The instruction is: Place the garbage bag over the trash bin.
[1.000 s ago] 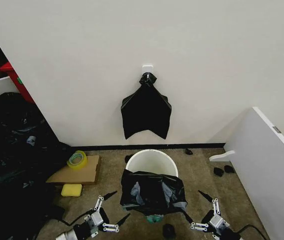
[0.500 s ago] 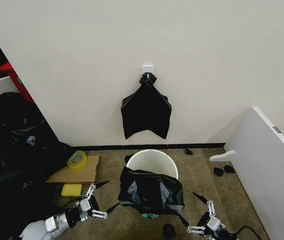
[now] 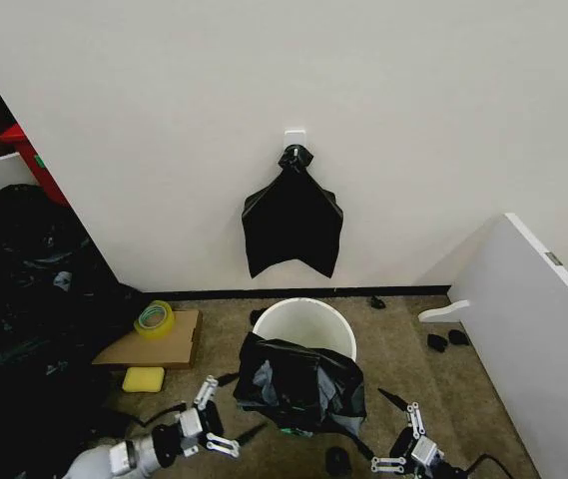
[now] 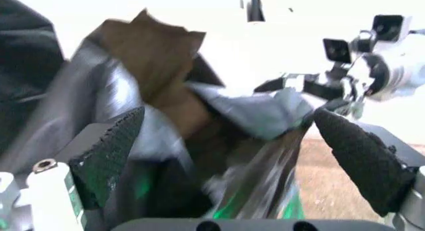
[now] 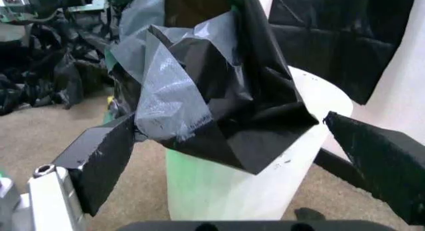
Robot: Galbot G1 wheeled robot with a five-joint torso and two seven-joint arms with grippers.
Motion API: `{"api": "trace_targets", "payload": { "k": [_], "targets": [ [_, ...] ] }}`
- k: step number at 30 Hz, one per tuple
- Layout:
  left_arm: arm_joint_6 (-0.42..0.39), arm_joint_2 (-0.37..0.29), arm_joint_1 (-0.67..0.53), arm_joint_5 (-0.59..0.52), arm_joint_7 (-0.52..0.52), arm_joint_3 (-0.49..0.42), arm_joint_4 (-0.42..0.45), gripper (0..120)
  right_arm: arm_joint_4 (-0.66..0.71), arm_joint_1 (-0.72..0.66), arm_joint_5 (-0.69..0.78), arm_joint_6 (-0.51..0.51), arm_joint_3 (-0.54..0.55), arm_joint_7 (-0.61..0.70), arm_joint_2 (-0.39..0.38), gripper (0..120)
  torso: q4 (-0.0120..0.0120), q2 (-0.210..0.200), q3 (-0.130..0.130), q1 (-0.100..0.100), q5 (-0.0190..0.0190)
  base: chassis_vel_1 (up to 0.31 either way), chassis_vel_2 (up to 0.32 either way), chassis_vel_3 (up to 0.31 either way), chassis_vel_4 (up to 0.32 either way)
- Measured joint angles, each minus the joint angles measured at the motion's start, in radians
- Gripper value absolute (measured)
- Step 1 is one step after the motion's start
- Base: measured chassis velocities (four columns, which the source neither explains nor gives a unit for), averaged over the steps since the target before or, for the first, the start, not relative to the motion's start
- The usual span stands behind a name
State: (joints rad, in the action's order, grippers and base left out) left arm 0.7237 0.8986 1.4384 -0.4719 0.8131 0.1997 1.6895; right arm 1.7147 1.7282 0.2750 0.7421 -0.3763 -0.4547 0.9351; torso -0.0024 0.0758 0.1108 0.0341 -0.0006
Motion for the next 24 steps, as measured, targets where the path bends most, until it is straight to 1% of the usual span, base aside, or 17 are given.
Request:
{"api": "trace_targets", "payload": {
  "k": [1,2,4,5,6,7,10,12,14,15,18,19,23,24],
  "targets": [
    [-0.012,0.02,-0.014,0.024,-0.014,-0.016,0.011,100,-0.002,-0.003,0.0,0.0,0.0,-0.002,0.001,100,0.0001,0.0,0.0,0.0,0.0001,0.0,0.0,0.0,0.0],
    [-0.012,0.02,-0.014,0.024,-0.014,-0.016,0.011,100,-0.002,-0.003,0.0,0.0,0.0,-0.002,0.001,100,0.0001,0.0,0.0,0.0,0.0001,0.0,0.0,0.0,0.0],
    [-0.018,0.057,-0.056,0.116,-0.037,-0.035,0.017,100,-0.005,-0.008,-0.001,0.0,-0.001,-0.006,0.001,100,0.0001,0.0,0.0,0.0,0.0003,0.0,0.0,0.0,0.0],
    [-0.018,0.068,-0.072,0.149,-0.04,-0.04,0.017,100,-0.006,-0.009,-0.002,0.0,-0.001,-0.01,0.002,100,-0.0001,0.0,0.0,0.0,0.0002,0.0,0.0,0.0,0.0],
    [-0.018,0.068,-0.072,0.149,-0.04,-0.04,0.017,100,-0.006,-0.009,-0.002,0.0,-0.001,-0.01,0.002,100,-0.0001,0.0,0.0,0.0,0.0002,0.0,0.0,0.0,0.0],
    [-0.023,0.086,-0.104,0.196,-0.043,-0.051,0.011,100,-0.007,-0.013,-0.003,0.0,-0.002,-0.019,0.004,100,-0.0002,0.0,0.0,0.0,-0.0001,0.0,0.0,0.0,0.0],
    [-0.032,0.1,-0.137,0.227,-0.045,-0.061,-0.002,100,-0.006,-0.015,-0.006,0.001,-0.003,-0.029,0.009,100,-0.0001,0.0,0.0,0.0,0.0004,0.0,0.0,0.0,0.0],
    [-0.037,0.124,-0.169,0.272,-0.059,-0.071,-0.024,100,-0.002,-0.014,-0.012,0.003,-0.006,-0.033,0.015,100,-0.0002,0.0,0.0,0.0,0.0002,0.0,0.0,0.0,0.0],
    [-0.037,0.13,-0.174,0.284,-0.066,-0.073,-0.029,100,0.0,-0.013,-0.013,0.004,-0.007,-0.034,0.017,100,-0.0001,0.0,0.0,0.0,0.0001,0.0,0.0,0.0,0.0],
    [-0.037,0.15,-0.187,0.312,-0.079,-0.079,-0.045,100,0.006,-0.008,-0.014,0.005,-0.012,-0.035,0.019,100,0.0,0.0,0.0,0.0,0.0003,0.0,0.0,0.0,0.0],
    [-0.036,0.178,-0.199,0.342,-0.089,-0.104,-0.064,100,0.008,-0.001,-0.015,0.005,-0.023,-0.035,0.021,100,-0.0001,0.0,0.0,0.0,0.0,0.0,0.0,0.0,0.0],
    [-0.036,0.178,-0.199,0.342,-0.089,-0.104,-0.064,100,0.008,-0.001,-0.015,0.005,-0.023,-0.035,0.021,100,-0.0001,0.0,0.0,0.0,0.0,0.0,0.0,0.0,0.0],
    [-0.041,0.233,-0.204,0.403,-0.141,-0.136,-0.085,100,0.009,0.005,-0.018,0.013,-0.028,-0.041,0.027,100,-0.0001,0.0,0.0,0.0,0.0001,0.0,0.0,0.0,0.0],
    [-0.041,0.233,-0.204,0.403,-0.141,-0.136,-0.085,100,0.009,0.005,-0.018,0.013,-0.028,-0.041,0.027,100,-0.0001,0.0,0.0,0.0,0.0001,0.0,0.0,0.0,0.0]
  ]
}}
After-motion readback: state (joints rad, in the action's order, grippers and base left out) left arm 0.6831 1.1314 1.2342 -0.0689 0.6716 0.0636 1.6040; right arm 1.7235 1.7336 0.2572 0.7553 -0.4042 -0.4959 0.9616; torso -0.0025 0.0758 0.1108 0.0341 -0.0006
